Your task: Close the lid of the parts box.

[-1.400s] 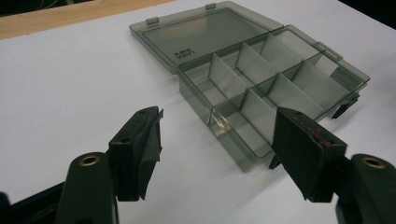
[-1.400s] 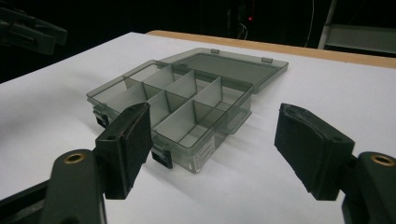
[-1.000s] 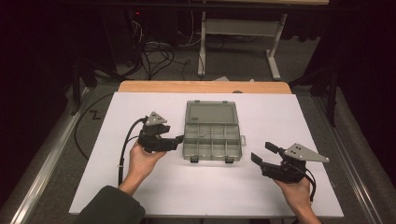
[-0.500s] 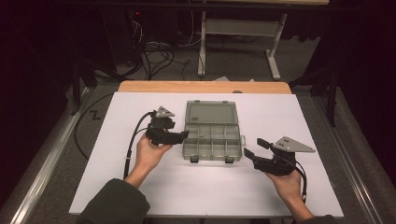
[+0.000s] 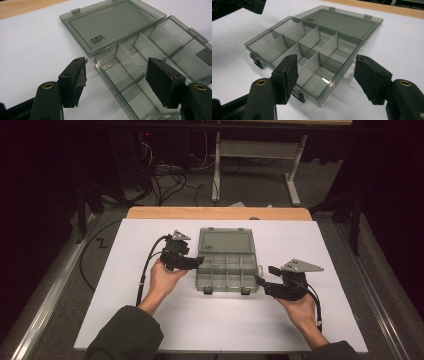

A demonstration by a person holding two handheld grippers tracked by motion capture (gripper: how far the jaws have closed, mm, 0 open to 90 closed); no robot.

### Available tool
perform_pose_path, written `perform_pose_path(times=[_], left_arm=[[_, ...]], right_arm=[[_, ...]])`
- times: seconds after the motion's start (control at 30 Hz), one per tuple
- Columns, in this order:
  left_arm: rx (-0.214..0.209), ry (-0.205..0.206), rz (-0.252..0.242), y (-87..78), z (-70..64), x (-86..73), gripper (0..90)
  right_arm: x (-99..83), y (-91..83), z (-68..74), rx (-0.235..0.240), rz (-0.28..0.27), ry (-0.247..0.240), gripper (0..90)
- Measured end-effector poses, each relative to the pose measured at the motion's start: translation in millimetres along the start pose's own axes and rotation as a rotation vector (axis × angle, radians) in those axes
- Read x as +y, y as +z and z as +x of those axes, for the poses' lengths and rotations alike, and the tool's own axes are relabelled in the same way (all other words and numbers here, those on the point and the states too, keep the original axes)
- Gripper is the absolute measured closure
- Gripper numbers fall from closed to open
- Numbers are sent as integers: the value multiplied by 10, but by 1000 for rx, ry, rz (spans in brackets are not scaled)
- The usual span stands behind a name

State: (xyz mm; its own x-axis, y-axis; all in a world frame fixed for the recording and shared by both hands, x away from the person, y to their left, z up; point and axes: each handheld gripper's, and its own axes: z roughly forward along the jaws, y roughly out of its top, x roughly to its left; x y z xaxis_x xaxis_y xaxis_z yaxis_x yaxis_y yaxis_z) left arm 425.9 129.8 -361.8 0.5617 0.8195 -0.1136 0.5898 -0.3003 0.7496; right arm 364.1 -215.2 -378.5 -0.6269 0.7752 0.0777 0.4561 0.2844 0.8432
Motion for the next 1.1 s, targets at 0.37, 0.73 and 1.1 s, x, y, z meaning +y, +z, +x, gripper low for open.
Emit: perform_pose_path(times=[0.37, 0.73, 1.1], left_arm=[[5, -18, 9, 73, 54, 37, 330], [9, -14, 40, 97, 85, 81, 334], [-2, -16, 58, 135, 92, 163, 349]], right_arm=[[97, 99, -8, -15, 51, 12, 409], [230, 242, -29, -24, 170, 73, 429], [308, 368, -114, -20, 283, 119, 514]])
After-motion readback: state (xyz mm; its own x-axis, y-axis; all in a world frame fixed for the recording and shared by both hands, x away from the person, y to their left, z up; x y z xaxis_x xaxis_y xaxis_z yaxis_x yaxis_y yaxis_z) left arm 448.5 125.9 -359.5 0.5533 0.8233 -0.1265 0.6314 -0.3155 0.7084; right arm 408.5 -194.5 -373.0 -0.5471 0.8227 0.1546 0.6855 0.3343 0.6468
